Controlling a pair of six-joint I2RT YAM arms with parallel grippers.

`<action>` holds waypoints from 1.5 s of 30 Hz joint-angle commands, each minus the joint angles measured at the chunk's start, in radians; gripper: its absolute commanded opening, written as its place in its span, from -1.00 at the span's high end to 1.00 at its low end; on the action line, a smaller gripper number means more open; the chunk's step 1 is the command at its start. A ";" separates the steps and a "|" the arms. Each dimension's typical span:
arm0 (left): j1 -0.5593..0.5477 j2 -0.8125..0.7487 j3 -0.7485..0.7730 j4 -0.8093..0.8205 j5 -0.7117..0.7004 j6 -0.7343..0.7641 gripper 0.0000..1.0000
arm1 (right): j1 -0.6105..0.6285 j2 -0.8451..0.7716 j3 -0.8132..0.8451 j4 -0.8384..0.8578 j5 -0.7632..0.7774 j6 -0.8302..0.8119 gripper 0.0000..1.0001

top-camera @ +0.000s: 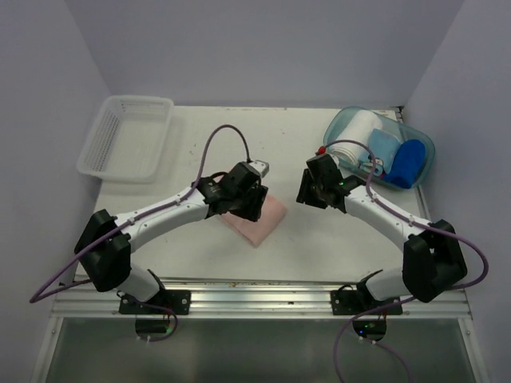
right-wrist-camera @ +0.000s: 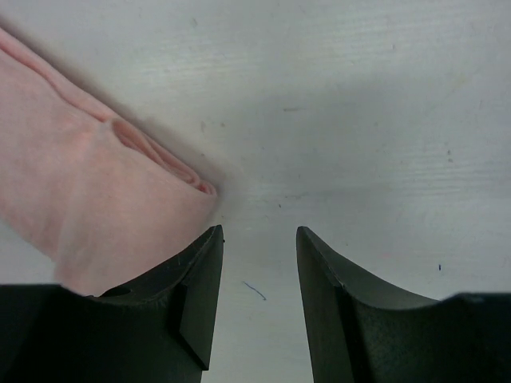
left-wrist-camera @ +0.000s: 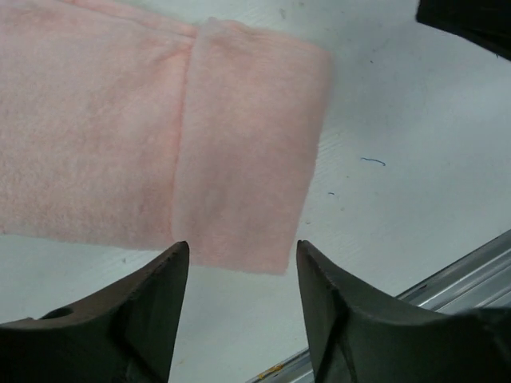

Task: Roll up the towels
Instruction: Roll the towel

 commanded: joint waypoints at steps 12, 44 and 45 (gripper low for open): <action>-0.290 0.203 0.079 -0.034 -0.319 0.110 -0.37 | -0.011 -0.105 -0.082 -0.021 -0.032 0.068 0.07; -0.176 0.243 -0.081 0.199 -0.005 0.125 0.68 | -0.013 -0.154 -0.041 -0.070 -0.024 0.066 0.06; -0.153 0.225 -0.092 0.228 0.045 0.122 0.81 | -0.014 -0.157 -0.051 -0.063 -0.038 0.072 0.06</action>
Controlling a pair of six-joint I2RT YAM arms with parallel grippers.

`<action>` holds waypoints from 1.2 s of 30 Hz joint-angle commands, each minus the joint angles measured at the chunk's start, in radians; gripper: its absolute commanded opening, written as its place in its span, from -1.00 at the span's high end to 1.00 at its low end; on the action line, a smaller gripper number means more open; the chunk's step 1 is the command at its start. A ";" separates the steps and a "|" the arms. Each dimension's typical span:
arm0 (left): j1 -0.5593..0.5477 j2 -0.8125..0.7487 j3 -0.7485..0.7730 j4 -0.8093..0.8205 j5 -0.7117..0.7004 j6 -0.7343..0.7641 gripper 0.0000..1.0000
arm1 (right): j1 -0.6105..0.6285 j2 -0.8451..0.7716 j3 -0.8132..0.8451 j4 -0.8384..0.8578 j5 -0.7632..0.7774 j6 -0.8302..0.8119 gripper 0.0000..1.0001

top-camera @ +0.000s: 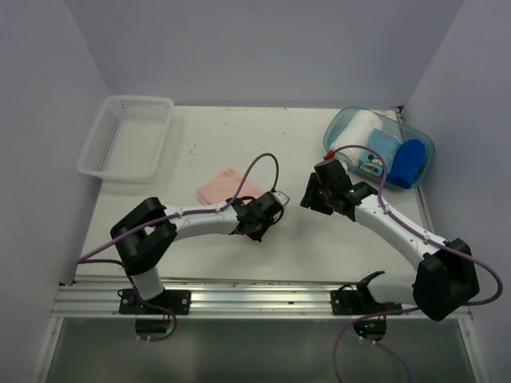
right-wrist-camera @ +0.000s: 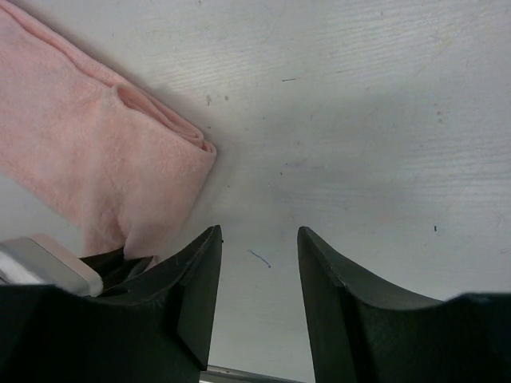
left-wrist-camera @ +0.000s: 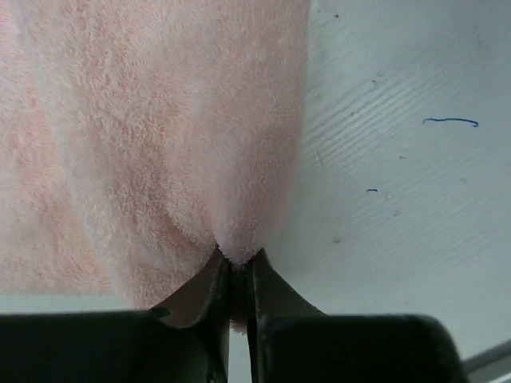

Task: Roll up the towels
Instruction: Roll the towel

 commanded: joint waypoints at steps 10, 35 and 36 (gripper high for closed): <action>0.250 -0.136 -0.170 0.274 0.716 -0.100 1.00 | 0.030 0.003 -0.071 0.192 -0.174 0.137 -0.03; 0.276 -0.099 -0.251 0.406 0.794 -0.167 1.00 | 0.174 0.407 0.197 -0.087 0.090 0.317 -0.06; 0.276 -0.098 -0.253 0.409 0.794 -0.169 1.00 | 0.175 0.415 0.202 -0.090 0.090 0.318 -0.03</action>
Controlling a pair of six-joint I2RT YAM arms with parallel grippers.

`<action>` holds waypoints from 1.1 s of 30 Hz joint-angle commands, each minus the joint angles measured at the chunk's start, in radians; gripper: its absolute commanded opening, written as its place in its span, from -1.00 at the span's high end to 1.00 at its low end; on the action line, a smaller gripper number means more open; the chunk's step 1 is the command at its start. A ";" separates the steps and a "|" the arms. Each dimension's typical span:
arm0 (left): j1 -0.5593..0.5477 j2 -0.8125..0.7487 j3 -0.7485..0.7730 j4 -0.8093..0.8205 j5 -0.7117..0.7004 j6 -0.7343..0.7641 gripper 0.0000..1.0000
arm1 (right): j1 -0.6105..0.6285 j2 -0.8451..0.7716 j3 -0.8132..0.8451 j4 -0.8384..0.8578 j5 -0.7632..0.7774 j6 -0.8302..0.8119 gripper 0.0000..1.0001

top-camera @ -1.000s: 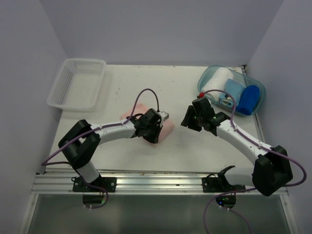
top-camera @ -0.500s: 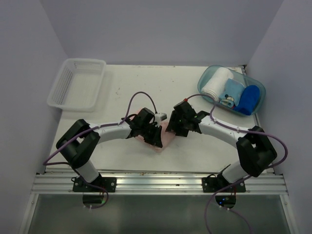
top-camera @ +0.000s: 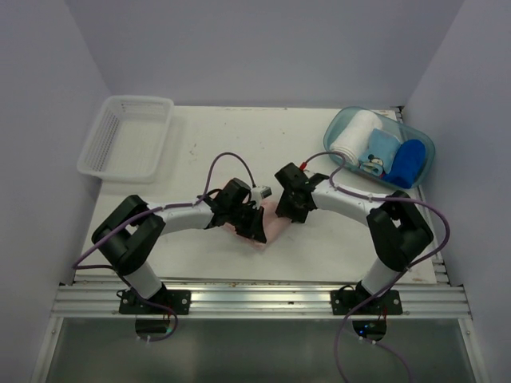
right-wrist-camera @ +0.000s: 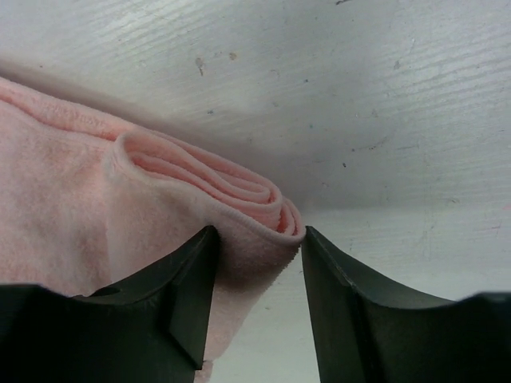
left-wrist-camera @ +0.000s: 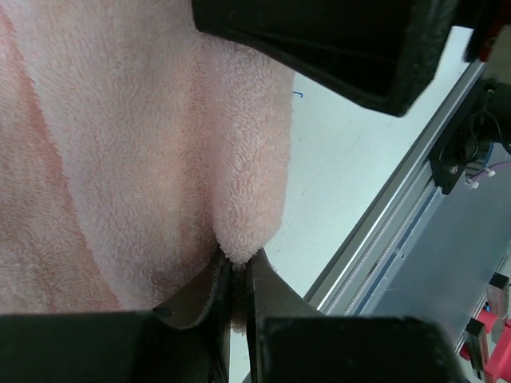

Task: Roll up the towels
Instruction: Roll the towel

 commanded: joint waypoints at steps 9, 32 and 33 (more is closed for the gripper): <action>0.020 0.009 -0.024 0.081 0.059 -0.015 1.00 | 0.030 0.067 0.064 -0.059 0.101 0.080 0.75; 0.069 0.002 -0.135 0.341 0.252 -0.195 1.00 | -0.041 -0.424 -0.352 0.469 -0.105 -0.013 -0.27; 0.082 0.002 -0.145 0.364 0.264 -0.212 1.00 | -0.039 -0.438 -0.374 0.469 -0.109 -0.012 -0.27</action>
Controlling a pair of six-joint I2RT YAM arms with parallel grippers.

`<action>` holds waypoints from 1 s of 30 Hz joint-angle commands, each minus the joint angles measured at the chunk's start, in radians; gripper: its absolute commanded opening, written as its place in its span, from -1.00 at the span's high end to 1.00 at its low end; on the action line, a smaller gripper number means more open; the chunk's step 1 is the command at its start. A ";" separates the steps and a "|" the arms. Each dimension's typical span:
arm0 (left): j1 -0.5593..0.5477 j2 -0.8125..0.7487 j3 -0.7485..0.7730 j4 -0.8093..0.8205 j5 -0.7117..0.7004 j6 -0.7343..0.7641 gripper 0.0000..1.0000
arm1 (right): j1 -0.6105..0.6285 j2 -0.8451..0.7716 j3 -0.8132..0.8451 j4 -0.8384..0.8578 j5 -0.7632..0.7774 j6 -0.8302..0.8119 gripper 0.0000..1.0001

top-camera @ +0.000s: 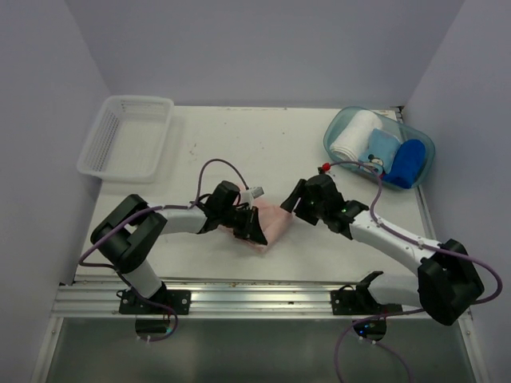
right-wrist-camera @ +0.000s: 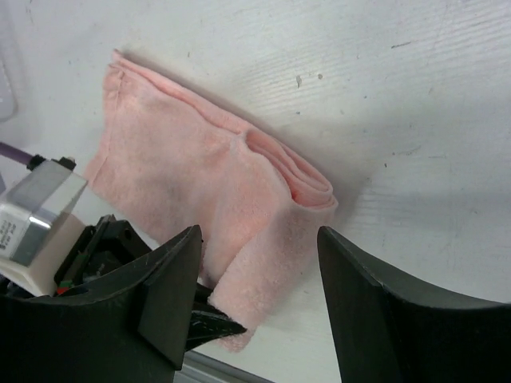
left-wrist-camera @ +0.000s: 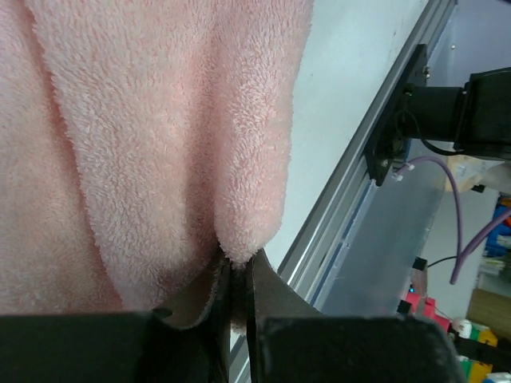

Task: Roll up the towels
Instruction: Roll the towel

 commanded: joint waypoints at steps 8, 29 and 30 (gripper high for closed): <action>0.071 0.003 -0.111 0.303 0.141 -0.217 1.00 | -0.001 -0.092 -0.230 0.325 -0.091 0.132 -0.29; 0.140 0.075 -0.217 0.562 0.230 -0.368 1.00 | 0.000 0.153 -0.409 0.865 -0.185 0.296 -0.25; 0.143 0.078 -0.228 0.573 0.232 -0.375 1.00 | 0.000 0.154 -0.410 0.867 -0.188 0.295 -0.25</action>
